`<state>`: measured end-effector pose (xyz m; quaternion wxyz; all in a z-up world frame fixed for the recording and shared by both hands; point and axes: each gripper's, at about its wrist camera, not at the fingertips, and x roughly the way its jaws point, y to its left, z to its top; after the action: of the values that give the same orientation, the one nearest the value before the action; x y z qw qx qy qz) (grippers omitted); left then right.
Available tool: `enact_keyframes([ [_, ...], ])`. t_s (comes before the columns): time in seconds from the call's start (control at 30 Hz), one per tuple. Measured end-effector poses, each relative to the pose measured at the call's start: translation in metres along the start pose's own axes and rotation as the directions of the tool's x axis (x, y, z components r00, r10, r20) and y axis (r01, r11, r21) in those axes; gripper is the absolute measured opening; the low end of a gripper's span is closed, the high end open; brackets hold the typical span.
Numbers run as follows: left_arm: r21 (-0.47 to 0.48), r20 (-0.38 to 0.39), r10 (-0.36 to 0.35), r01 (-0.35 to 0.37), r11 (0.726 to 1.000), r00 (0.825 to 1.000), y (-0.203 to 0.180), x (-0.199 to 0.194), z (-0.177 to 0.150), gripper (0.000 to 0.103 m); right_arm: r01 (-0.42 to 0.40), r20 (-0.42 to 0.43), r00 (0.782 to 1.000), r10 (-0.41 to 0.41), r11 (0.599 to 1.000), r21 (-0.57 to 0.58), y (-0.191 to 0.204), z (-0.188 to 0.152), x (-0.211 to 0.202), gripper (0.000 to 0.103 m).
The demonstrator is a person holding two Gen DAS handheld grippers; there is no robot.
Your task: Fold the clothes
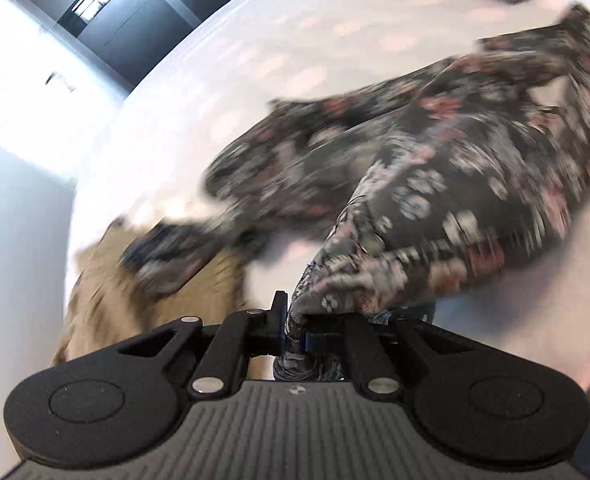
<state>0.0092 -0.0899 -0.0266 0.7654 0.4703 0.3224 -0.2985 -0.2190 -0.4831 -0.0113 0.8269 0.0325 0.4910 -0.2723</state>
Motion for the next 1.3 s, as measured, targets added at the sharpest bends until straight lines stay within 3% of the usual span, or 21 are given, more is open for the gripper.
enact_keyframes([
  [0.1,-0.057,-0.056,0.035,-0.038,0.998,0.998,0.02,0.014,-0.007,0.006,-0.042,-0.008,0.999,0.042,0.999,0.016,0.011,0.007,0.013,0.058],
  [0.23,-0.13,-0.091,0.026,-0.037,0.991,0.996,0.031,0.03,-0.013,0.006,-0.084,-0.022,0.996,0.084,0.996,0.016,0.031,0.022,0.034,0.056],
  [0.4,-0.113,-0.092,0.039,-0.049,0.992,0.995,0.02,0.039,-0.013,0.006,-0.128,-0.06,0.989,0.133,0.989,0.074,0.042,0.04,0.072,0.045],
  [0.6,-0.128,-0.102,0.02,-0.033,0.991,0.995,0.017,0.042,-0.018,0.006,-0.178,-0.108,0.974,0.199,0.969,0.173,0.044,0.052,0.116,0.052],
  [0.73,-0.124,-0.108,0.018,-0.031,0.992,0.994,0.018,0.046,-0.018,0.006,-0.191,-0.145,0.964,0.223,0.96,0.203,0.05,0.052,0.137,0.051],
  [0.77,-0.123,-0.11,0.018,-0.031,0.992,0.994,0.018,0.047,-0.017,0.006,-0.209,-0.149,0.958,0.243,0.954,0.216,0.051,0.051,0.139,0.046],
  [0.83,-0.122,-0.113,0.018,-0.032,0.992,0.993,0.018,0.049,-0.017,0.006,-0.241,-0.15,0.949,0.278,0.944,0.227,0.054,0.049,0.139,0.021],
  [0.87,-0.122,-0.114,0.018,-0.032,0.992,0.993,0.018,0.049,-0.016,0.006,-0.239,-0.148,0.951,0.273,0.947,0.214,0.056,0.048,0.136,0.009],
  [1.0,-0.127,-0.105,0.023,-0.036,0.991,0.994,0.017,0.047,-0.015,0.006,-0.19,-0.114,0.971,0.21,0.968,0.163,0.053,0.048,0.113,0.003],
  [1.17,-0.138,-0.076,0.038,-0.048,0.989,0.996,0.019,0.035,-0.014,0.006,-0.055,-0.065,0.996,0.068,0.982,0.18,0.019,0.046,0.067,0.002],
  [1.3,-0.14,-0.054,0.045,-0.052,0.989,0.998,0.02,0.023,-0.013,0.006,0.068,-0.04,0.997,-0.06,0.969,0.238,-0.03,0.033,0.022,0.002],
])
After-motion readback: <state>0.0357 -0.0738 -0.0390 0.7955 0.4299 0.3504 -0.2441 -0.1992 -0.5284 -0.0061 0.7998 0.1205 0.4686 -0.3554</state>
